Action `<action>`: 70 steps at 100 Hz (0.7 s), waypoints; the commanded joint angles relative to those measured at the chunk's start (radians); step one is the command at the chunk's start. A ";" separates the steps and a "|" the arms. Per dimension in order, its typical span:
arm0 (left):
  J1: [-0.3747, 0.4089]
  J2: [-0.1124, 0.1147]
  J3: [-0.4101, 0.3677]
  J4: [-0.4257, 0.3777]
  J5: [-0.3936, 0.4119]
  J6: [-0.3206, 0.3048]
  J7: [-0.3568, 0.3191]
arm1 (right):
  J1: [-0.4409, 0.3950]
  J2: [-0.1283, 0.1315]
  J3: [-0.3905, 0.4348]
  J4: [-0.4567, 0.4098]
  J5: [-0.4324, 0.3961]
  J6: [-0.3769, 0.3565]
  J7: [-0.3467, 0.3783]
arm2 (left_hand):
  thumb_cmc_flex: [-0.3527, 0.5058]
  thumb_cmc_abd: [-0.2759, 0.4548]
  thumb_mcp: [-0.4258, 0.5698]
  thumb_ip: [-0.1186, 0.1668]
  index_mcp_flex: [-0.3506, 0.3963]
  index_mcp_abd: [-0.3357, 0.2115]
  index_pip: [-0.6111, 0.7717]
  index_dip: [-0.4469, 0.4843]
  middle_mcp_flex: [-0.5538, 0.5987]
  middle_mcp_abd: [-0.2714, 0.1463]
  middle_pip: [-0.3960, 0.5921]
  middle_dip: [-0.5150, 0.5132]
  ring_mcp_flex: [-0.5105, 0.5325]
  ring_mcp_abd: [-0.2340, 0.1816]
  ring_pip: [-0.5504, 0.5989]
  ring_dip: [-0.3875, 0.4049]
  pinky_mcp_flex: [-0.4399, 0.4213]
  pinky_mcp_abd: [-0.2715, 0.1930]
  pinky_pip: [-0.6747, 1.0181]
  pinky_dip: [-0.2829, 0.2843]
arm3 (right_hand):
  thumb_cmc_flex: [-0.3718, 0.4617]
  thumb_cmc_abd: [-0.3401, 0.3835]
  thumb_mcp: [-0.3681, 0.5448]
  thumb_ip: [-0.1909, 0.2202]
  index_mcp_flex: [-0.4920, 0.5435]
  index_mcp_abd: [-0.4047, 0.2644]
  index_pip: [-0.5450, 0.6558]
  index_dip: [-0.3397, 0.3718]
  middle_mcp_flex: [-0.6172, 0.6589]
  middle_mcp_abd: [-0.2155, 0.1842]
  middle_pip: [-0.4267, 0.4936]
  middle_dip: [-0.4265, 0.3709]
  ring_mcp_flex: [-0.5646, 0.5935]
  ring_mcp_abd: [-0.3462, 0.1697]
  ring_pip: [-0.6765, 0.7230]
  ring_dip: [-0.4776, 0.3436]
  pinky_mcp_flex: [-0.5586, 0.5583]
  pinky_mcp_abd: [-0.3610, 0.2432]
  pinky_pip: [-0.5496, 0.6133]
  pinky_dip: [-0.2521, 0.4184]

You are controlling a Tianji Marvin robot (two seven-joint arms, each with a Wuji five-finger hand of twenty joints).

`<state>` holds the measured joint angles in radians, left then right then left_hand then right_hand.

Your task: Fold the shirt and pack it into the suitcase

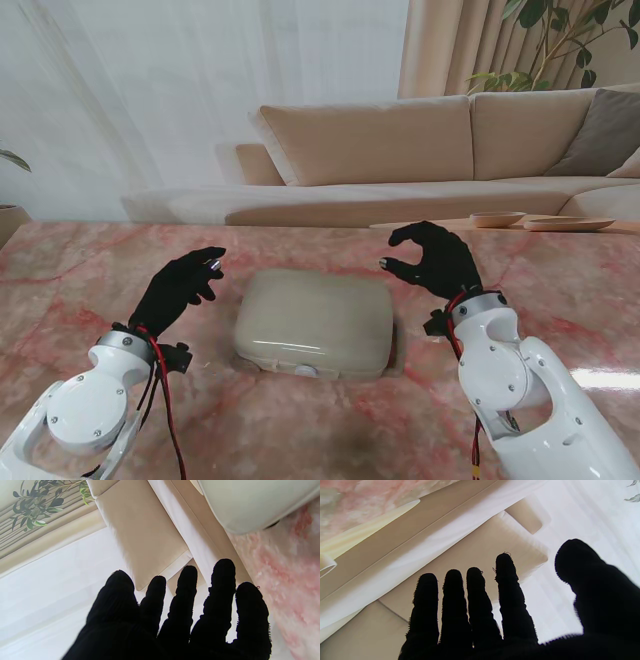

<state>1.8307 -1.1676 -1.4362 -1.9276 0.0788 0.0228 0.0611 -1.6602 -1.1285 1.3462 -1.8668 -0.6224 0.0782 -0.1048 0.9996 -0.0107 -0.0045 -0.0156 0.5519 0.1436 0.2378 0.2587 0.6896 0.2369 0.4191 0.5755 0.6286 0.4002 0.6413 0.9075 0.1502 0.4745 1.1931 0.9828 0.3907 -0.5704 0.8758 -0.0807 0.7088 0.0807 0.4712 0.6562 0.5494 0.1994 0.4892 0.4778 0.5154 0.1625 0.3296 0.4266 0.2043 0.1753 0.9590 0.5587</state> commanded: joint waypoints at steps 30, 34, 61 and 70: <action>-0.045 -0.009 0.009 0.085 0.110 -0.027 0.080 | -0.010 -0.015 0.038 0.075 0.075 0.049 -0.024 | -0.039 0.020 -0.037 -0.033 -0.029 -0.035 -0.053 0.016 -0.210 0.016 -0.214 -0.216 -0.277 -0.041 -0.363 -0.328 -0.164 -0.106 -0.372 -0.335 | -0.026 0.001 -0.003 0.042 -0.015 0.010 -0.034 -0.017 -0.006 -0.001 -0.043 -0.017 0.027 0.005 -0.046 -0.052 -0.004 0.006 0.011 -0.023; -0.050 -0.011 0.011 0.095 0.121 -0.029 0.094 | -0.008 -0.018 0.040 0.086 0.090 0.051 -0.030 | -0.042 0.017 -0.038 -0.034 -0.028 -0.035 -0.052 0.016 -0.215 0.015 -0.216 -0.219 -0.283 -0.040 -0.368 -0.334 -0.165 -0.111 -0.378 -0.340 | -0.026 0.001 -0.003 0.042 -0.016 0.011 -0.036 -0.018 -0.007 -0.001 -0.046 -0.020 0.027 0.005 -0.049 -0.053 -0.003 0.006 0.009 -0.024; -0.053 -0.022 0.018 0.130 0.096 0.001 0.124 | 0.001 -0.029 0.053 0.148 0.175 0.029 -0.043 | -0.059 0.018 -0.036 -0.034 -0.049 -0.041 -0.068 0.010 -0.240 0.010 -0.231 -0.244 -0.324 -0.049 -0.406 -0.390 -0.198 -0.120 -0.449 -0.402 | -0.051 0.001 0.005 0.040 -0.122 0.036 -0.092 -0.034 -0.027 0.003 -0.055 -0.033 0.022 0.002 -0.062 -0.063 -0.004 0.004 0.000 -0.033; -0.049 -0.022 0.019 0.139 0.113 0.015 0.131 | 0.002 -0.034 0.055 0.166 0.223 0.017 -0.045 | -0.064 0.019 -0.037 -0.034 -0.052 -0.043 -0.071 0.009 -0.245 0.009 -0.234 -0.248 -0.336 -0.051 -0.416 -0.400 -0.207 -0.124 -0.466 -0.412 | -0.059 0.018 -0.007 0.038 -0.123 0.040 -0.096 -0.036 -0.034 0.003 -0.062 -0.040 0.018 -0.006 -0.073 -0.071 -0.005 0.003 -0.008 -0.038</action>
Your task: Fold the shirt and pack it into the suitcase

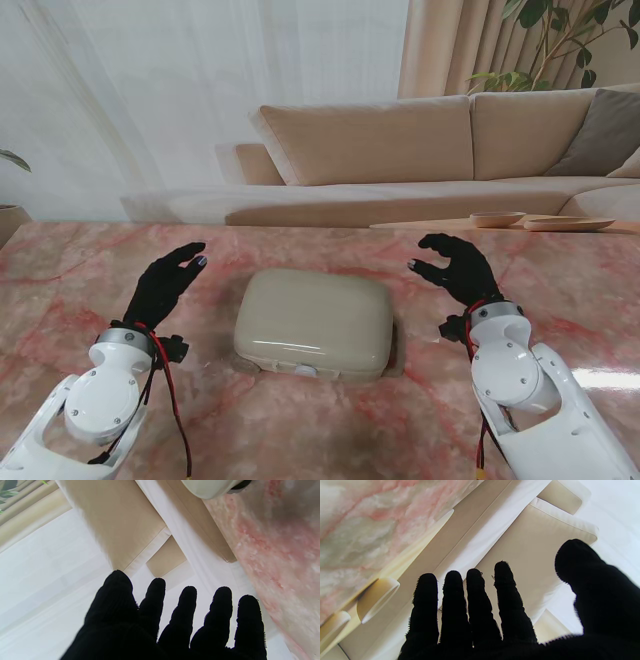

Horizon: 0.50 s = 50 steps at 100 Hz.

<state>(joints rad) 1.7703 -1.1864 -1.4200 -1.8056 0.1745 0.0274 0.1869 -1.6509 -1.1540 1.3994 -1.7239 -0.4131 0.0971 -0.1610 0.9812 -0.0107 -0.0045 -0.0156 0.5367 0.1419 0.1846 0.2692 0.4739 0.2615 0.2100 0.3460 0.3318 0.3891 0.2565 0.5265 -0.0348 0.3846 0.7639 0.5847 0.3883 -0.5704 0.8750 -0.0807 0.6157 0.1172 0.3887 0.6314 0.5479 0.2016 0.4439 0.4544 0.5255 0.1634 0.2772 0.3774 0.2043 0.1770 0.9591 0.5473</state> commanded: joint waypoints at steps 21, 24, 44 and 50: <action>0.041 -0.001 0.005 0.016 0.042 0.021 0.008 | -0.005 -0.023 -0.004 0.071 0.096 -0.022 -0.014 | -0.071 0.023 -0.039 -0.035 -0.070 -0.044 -0.047 -0.015 -0.069 -0.013 -0.052 -0.051 -0.107 -0.050 -0.073 -0.065 -0.054 -0.086 -0.162 -0.086 | -0.064 0.058 -0.058 0.038 -0.027 0.015 -0.027 -0.019 -0.041 0.000 -0.038 -0.044 -0.004 -0.010 -0.050 -0.044 -0.016 -0.004 -0.035 -0.043; 0.046 0.001 0.004 0.015 0.041 0.021 -0.001 | -0.005 -0.024 -0.005 0.075 0.103 -0.023 -0.018 | -0.080 0.026 -0.039 -0.035 -0.079 -0.044 -0.053 -0.017 -0.077 -0.015 -0.057 -0.056 -0.118 -0.057 -0.083 -0.076 -0.053 -0.091 -0.185 -0.096 | -0.066 0.066 -0.069 0.038 -0.027 0.015 -0.031 -0.021 -0.042 -0.001 -0.041 -0.048 -0.007 -0.013 -0.053 -0.047 -0.019 -0.006 -0.039 -0.045; 0.049 -0.005 0.016 0.031 0.021 0.023 0.014 | -0.015 -0.029 -0.008 0.098 0.131 -0.044 -0.027 | -0.085 0.024 -0.038 -0.034 -0.076 -0.040 -0.056 -0.017 -0.075 -0.012 -0.062 -0.060 -0.127 -0.065 -0.091 -0.090 -0.051 -0.096 -0.214 -0.107 | -0.115 0.121 -0.125 0.035 -0.044 0.033 -0.050 -0.027 -0.053 -0.006 -0.053 -0.058 -0.036 -0.023 -0.073 -0.058 -0.036 -0.014 -0.059 -0.050; 0.048 -0.005 0.018 0.035 0.021 0.024 0.018 | -0.018 -0.028 -0.006 0.102 0.137 -0.051 -0.022 | -0.085 0.025 -0.038 -0.034 -0.079 -0.040 -0.058 -0.017 -0.077 -0.013 -0.063 -0.060 -0.128 -0.070 -0.092 -0.093 -0.050 -0.094 -0.217 -0.107 | -0.121 0.123 -0.137 0.036 -0.055 0.033 -0.058 -0.029 -0.064 -0.008 -0.060 -0.062 -0.050 -0.028 -0.082 -0.062 -0.043 -0.017 -0.069 -0.053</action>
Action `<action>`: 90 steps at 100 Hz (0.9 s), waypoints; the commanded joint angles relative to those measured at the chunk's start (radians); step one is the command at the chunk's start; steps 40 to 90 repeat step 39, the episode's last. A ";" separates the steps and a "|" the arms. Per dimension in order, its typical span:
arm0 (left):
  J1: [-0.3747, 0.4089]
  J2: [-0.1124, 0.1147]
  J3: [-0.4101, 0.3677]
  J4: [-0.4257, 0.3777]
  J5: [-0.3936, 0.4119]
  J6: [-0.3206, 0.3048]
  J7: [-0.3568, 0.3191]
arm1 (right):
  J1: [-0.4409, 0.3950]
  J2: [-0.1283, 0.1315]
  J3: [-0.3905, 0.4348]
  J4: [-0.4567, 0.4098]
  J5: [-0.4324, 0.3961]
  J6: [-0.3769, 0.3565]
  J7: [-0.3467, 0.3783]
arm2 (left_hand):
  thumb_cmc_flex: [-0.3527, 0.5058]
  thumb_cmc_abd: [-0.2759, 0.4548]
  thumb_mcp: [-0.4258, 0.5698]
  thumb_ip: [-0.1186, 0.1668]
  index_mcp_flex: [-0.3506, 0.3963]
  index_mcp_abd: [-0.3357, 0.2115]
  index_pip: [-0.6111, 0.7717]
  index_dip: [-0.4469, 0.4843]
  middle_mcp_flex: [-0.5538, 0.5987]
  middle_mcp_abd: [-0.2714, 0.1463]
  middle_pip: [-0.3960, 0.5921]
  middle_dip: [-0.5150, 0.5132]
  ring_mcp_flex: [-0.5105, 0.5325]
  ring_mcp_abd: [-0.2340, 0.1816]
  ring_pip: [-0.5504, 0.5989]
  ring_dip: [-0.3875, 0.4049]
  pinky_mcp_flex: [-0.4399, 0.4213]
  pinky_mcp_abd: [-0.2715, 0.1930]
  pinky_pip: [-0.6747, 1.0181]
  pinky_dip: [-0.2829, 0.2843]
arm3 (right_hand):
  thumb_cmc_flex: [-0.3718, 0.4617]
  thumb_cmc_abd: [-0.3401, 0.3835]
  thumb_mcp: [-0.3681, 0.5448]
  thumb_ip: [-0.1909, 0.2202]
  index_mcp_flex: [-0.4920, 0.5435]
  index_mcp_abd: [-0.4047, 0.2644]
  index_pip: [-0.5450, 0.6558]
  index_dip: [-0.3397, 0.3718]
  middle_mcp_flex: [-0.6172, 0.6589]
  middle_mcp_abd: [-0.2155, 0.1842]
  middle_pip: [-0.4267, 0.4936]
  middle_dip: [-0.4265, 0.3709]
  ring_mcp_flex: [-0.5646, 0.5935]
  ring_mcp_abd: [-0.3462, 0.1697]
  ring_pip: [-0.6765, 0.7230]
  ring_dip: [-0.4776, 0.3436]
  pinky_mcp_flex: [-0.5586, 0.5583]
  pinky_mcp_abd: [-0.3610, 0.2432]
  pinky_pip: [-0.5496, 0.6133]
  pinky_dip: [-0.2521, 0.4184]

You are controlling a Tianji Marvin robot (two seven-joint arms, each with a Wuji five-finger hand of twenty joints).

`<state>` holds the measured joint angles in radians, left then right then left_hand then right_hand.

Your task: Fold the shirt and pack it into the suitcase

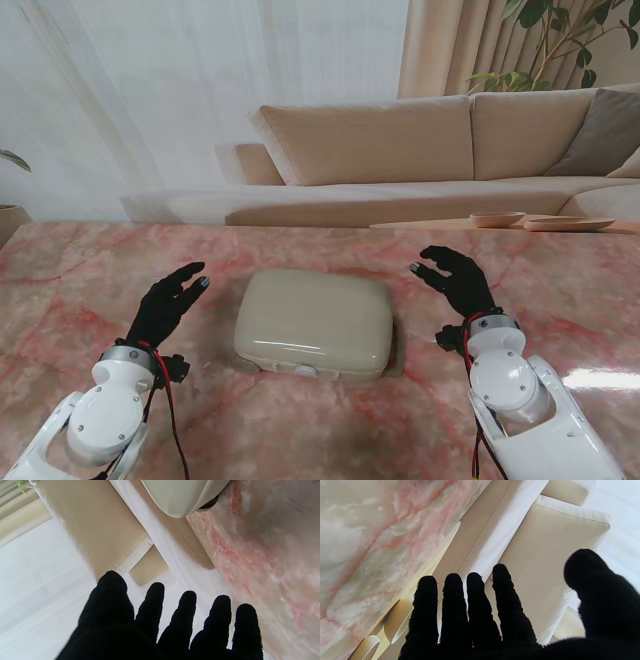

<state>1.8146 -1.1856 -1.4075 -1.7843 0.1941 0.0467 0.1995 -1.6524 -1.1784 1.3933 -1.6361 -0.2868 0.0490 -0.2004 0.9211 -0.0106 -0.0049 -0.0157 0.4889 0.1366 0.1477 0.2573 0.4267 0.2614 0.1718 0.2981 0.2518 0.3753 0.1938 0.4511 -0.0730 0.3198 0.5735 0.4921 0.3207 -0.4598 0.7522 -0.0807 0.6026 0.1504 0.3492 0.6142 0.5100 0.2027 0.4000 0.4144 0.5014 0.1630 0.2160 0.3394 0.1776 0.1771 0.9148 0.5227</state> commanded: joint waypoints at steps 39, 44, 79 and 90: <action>-0.002 -0.006 0.013 0.019 -0.019 0.012 -0.009 | -0.019 -0.005 -0.005 0.030 0.042 0.002 0.029 | -0.026 0.025 -0.037 -0.034 -0.030 -0.036 -0.023 -0.003 -0.029 -0.016 -0.023 -0.011 -0.045 -0.068 -0.031 -0.027 -0.013 -0.021 -0.039 -0.012 | -0.042 0.004 -0.038 0.047 -0.055 -0.006 -0.029 -0.007 -0.043 -0.009 -0.026 -0.030 -0.039 -0.029 -0.036 -0.032 -0.022 -0.019 -0.055 -0.028; -0.002 -0.006 0.013 0.019 -0.019 0.012 -0.009 | -0.019 -0.005 -0.005 0.030 0.042 0.002 0.029 | -0.026 0.025 -0.037 -0.034 -0.030 -0.036 -0.023 -0.003 -0.029 -0.016 -0.023 -0.011 -0.045 -0.068 -0.031 -0.027 -0.013 -0.021 -0.039 -0.012 | -0.042 0.004 -0.038 0.047 -0.055 -0.006 -0.029 -0.007 -0.043 -0.009 -0.026 -0.030 -0.039 -0.029 -0.036 -0.032 -0.022 -0.019 -0.055 -0.028; -0.002 -0.006 0.013 0.019 -0.019 0.012 -0.009 | -0.019 -0.005 -0.005 0.030 0.042 0.002 0.029 | -0.026 0.025 -0.037 -0.034 -0.030 -0.036 -0.023 -0.003 -0.029 -0.016 -0.023 -0.011 -0.045 -0.068 -0.031 -0.027 -0.013 -0.021 -0.039 -0.012 | -0.042 0.004 -0.038 0.047 -0.055 -0.006 -0.029 -0.007 -0.043 -0.009 -0.026 -0.030 -0.039 -0.029 -0.036 -0.032 -0.022 -0.019 -0.055 -0.028; -0.002 -0.006 0.013 0.019 -0.019 0.012 -0.009 | -0.019 -0.005 -0.005 0.030 0.042 0.002 0.029 | -0.026 0.025 -0.037 -0.034 -0.030 -0.036 -0.023 -0.003 -0.029 -0.016 -0.023 -0.011 -0.045 -0.068 -0.031 -0.027 -0.013 -0.021 -0.039 -0.012 | -0.042 0.004 -0.038 0.047 -0.055 -0.006 -0.029 -0.007 -0.043 -0.009 -0.026 -0.030 -0.039 -0.029 -0.036 -0.032 -0.022 -0.019 -0.055 -0.028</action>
